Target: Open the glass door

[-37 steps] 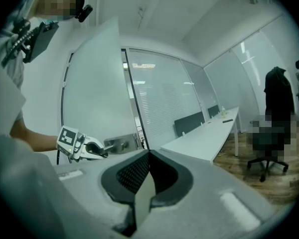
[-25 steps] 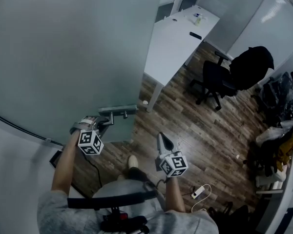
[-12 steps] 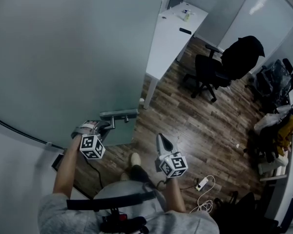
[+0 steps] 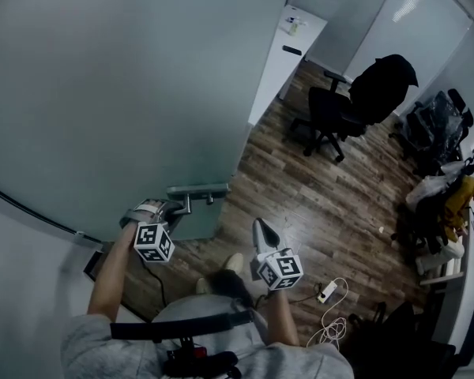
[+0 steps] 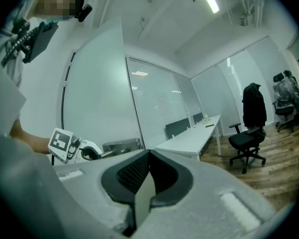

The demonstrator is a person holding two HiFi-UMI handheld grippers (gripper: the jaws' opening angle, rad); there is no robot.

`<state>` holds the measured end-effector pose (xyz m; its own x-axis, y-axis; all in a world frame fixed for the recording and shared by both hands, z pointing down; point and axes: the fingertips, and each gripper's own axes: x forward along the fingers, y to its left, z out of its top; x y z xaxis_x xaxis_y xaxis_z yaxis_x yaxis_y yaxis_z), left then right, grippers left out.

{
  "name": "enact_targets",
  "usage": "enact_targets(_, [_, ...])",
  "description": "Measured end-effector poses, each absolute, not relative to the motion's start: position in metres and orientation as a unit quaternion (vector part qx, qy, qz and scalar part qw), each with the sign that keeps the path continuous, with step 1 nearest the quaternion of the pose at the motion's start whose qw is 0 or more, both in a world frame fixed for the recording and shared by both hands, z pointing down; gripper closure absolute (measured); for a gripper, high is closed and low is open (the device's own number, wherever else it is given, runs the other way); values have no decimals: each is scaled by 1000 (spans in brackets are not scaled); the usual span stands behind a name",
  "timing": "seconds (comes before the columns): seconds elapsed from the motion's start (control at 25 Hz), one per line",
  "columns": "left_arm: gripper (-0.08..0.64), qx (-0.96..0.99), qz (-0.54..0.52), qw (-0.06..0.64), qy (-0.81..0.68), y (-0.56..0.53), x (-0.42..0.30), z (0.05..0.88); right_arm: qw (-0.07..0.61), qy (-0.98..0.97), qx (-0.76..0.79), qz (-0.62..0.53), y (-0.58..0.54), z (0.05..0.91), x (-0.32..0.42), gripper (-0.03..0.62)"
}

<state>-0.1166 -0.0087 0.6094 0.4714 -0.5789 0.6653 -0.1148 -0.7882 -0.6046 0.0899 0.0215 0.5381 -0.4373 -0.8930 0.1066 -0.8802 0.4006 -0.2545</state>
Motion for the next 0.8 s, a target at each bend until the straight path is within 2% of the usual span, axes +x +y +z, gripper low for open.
enact_targets(0.8, [522, -822, -469, 264, 185, 61, -114, 609, 17, 831, -537, -140, 85, 542, 113, 591])
